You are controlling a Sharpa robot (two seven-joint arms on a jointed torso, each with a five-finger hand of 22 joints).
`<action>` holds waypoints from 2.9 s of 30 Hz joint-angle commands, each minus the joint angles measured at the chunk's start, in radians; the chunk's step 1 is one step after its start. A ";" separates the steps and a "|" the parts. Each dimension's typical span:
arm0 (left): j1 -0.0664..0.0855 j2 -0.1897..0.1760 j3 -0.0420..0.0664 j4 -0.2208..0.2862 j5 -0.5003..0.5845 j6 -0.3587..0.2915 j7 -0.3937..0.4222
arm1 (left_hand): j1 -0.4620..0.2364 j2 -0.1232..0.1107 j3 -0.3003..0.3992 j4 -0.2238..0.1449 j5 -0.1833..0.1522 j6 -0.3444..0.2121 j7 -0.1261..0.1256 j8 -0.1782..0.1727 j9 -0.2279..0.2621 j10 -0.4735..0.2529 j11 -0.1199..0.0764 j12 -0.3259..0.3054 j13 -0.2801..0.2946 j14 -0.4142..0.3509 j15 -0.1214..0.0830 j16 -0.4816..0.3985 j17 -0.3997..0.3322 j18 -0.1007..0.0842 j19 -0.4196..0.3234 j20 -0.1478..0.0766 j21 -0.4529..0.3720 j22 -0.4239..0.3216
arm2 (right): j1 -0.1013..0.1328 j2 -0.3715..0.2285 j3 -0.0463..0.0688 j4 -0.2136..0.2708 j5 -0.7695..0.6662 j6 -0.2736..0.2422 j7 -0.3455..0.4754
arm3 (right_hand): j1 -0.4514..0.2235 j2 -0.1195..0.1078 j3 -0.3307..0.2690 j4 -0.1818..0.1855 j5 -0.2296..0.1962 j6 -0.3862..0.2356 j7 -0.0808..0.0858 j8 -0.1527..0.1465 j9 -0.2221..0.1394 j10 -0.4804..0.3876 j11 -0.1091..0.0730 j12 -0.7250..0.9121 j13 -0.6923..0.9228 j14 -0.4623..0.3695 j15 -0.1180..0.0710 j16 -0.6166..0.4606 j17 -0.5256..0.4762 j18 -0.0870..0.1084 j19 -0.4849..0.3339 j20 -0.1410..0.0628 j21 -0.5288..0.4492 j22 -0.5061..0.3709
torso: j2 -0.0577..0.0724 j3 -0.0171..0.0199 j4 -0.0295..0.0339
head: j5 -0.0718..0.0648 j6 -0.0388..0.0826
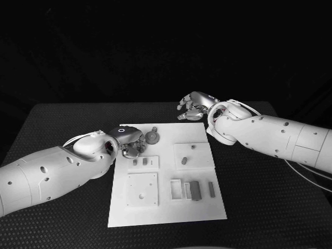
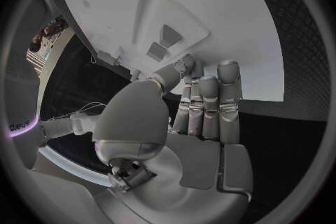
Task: Assemble the parts on the task board
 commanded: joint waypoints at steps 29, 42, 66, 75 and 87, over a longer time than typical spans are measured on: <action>-0.011 -0.014 -0.008 -0.012 0.010 0.024 -0.016 | -0.002 -0.065 -0.002 0.000 0.003 -0.109 0.053 -0.049 -0.025 -0.110 0.043 -0.027 -0.017 -0.041 0.035 -0.006 0.004 0.119 -0.029 0.030 -0.002 0.022 | 0.000 -0.003 0.000 -0.001 -0.002 0.014 0.009 | -0.009 -0.002 0.000 0.004 0.003 -0.005 0.014 -0.007 -0.002 -0.004 0.002 0.005 -0.002 -0.004 0.001 -0.004 0.001 0.031 0.000 -0.004 -0.004 0.019 | 0.000 -0.0012 0.0004 | -0.002 0.000; -0.011 -0.021 -0.008 -0.021 0.010 0.012 -0.023 | -0.001 -0.076 -0.004 0.002 0.003 -0.123 0.058 -0.049 -0.028 -0.126 0.048 -0.027 -0.017 -0.045 0.041 -0.006 0.006 0.124 -0.032 0.036 -0.002 0.022 | 0.000 -0.005 0.000 -0.001 -0.002 0.013 0.008 | -0.009 -0.003 0.000 0.004 0.003 -0.005 0.014 -0.007 -0.002 -0.004 0.002 0.005 -0.002 -0.004 0.002 -0.004 0.001 0.031 0.000 -0.004 -0.004 0.019 | 0.000 -0.0010 0.0005 | -0.002 0.003; -0.006 -0.164 0.069 -0.015 0.514 -0.085 0.025 | -0.044 -0.116 -0.001 0.058 0.001 -0.173 0.075 -0.044 -0.032 -0.163 0.064 -0.022 -0.016 -0.087 0.056 -0.081 -0.029 0.122 -0.087 0.060 -0.063 -0.008 | -0.002 -0.091 -0.020 0.049 0.027 0.085 0.131 | -0.010 -0.012 0.007 0.012 0.003 -0.007 0.014 -0.008 -0.002 -0.011 0.001 -0.059 -0.057 -0.017 0.001 -0.022 -0.006 0.031 -0.021 0.003 -0.015 0.019 | -0.001 0.0010 0.0006 | -0.019 0.029; -0.004 -0.210 0.076 0.031 0.815 -0.090 0.165 | -0.128 -0.114 -0.057 0.043 0.006 -0.193 0.076 -0.024 -0.024 -0.182 0.091 -0.026 -0.012 -0.267 0.129 -0.411 -0.167 0.046 -0.319 0.128 -0.339 -0.188 | -0.009 -0.190 -0.068 0.144 -0.095 0.094 0.186 | 0.012 -0.017 0.034 0.005 0.000 -0.005 0.027 0.000 0.003 -0.080 0.026 -0.528 -0.418 -0.064 0.031 -0.072 -0.040 0.031 -0.078 0.033 -0.052 0.016 | -0.003 -0.0003 0.0039 | -0.018 0.036; -0.006 -0.227 0.075 0.030 1.107 -0.052 0.257 | -0.148 -0.077 -0.104 0.004 0.004 -0.200 0.074 0.001 -0.018 -0.216 0.104 -0.023 -0.046 -0.234 0.165 -0.621 -0.187 0.045 -0.306 0.164 -0.468 -0.327 | -0.054 -0.240 -0.085 0.229 -0.386 0.107 0.142 | 0.043 -0.036 0.029 0.002 0.004 0.022 0.033 0.032 0.013 0.021 0.050 -0.842 -0.654 -0.011 0.048 -0.102 -0.079 0.031 -0.039 0.027 -0.076 0.007 | -0.005 0.0017 -0.0031 | -0.013 0.048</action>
